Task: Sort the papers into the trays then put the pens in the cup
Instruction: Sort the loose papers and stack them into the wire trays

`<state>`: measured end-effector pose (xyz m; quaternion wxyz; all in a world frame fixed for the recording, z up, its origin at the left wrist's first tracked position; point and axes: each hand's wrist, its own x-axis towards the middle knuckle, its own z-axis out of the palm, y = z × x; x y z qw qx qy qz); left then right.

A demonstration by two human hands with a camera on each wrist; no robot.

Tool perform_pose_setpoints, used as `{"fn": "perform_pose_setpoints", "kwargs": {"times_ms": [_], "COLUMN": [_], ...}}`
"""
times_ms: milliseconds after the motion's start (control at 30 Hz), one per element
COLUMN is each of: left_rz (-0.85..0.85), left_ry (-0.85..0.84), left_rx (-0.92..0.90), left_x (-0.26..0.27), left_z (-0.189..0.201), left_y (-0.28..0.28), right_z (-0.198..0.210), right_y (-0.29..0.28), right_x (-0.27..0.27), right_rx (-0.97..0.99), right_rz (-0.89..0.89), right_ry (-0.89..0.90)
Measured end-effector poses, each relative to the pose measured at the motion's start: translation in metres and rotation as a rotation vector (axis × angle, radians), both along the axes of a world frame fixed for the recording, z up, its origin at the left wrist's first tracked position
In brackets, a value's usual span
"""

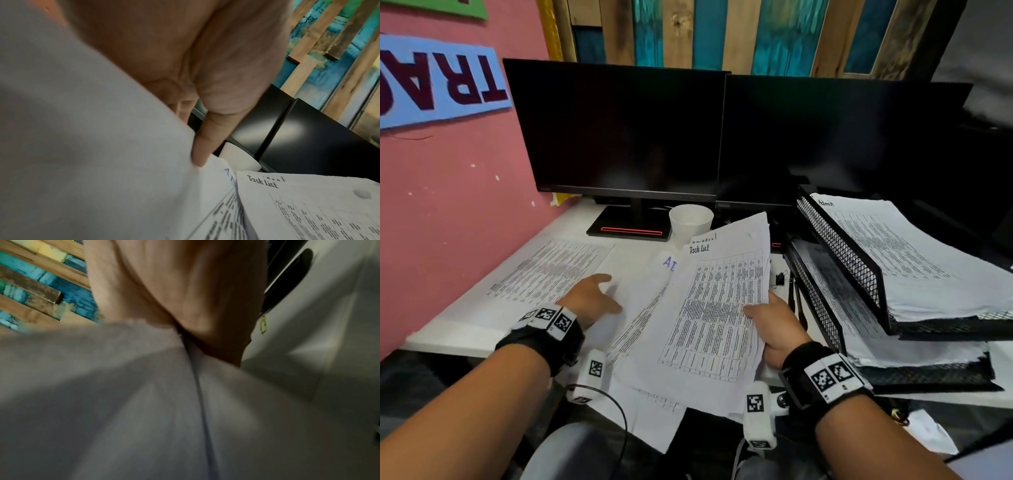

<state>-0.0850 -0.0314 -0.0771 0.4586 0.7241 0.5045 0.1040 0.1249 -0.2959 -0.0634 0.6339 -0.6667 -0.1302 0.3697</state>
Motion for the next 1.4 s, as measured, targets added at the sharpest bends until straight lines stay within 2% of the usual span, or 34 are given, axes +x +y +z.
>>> {"fn": "perform_pose_setpoints", "kwargs": {"times_ms": [67,167,367,500,633,733,900,1067,1267,1400], "left_rz": [0.002,0.05,0.203,0.308,0.361,0.371,0.495,0.425,0.213,0.153], "left_ry": [-0.016,-0.031,-0.382,-0.678,-0.783,-0.798,-0.854,-0.825,-0.525,-0.497], "left_rx": [0.033,0.192,0.375,0.317,0.268,0.243,0.287,0.329,0.077,-0.104], "left_x": [-0.002,-0.007,-0.04,-0.07,-0.08,-0.071,-0.065,-0.058,-0.026,-0.001], "left_z": [-0.002,0.002,0.042,0.069,0.073,0.067,0.067,0.081,0.054,0.032], "left_y": [-0.003,-0.004,-0.002,0.006,0.007,0.003,0.008,0.006,-0.026,-0.056], "right_z": [-0.001,-0.002,-0.003,-0.002,-0.001,0.0,0.003,0.006,0.022,0.027], "right_y": [0.001,0.003,0.003,0.003,0.005,0.008,0.007,0.002,0.01,0.013], "right_x": [0.0,0.0,0.001,0.005,0.004,0.0,-0.002,0.005,-0.014,-0.027], "right_rx": [0.004,0.003,0.02,0.028,0.008,-0.004,0.013,0.039,0.154,0.217], "right_rz": [-0.001,-0.005,-0.009,-0.004,0.019,0.015,0.017,-0.043,-0.011,0.023], "right_ry": [0.003,0.007,0.033,0.039,0.027,-0.006,-0.011,0.03,0.102,0.127]}}
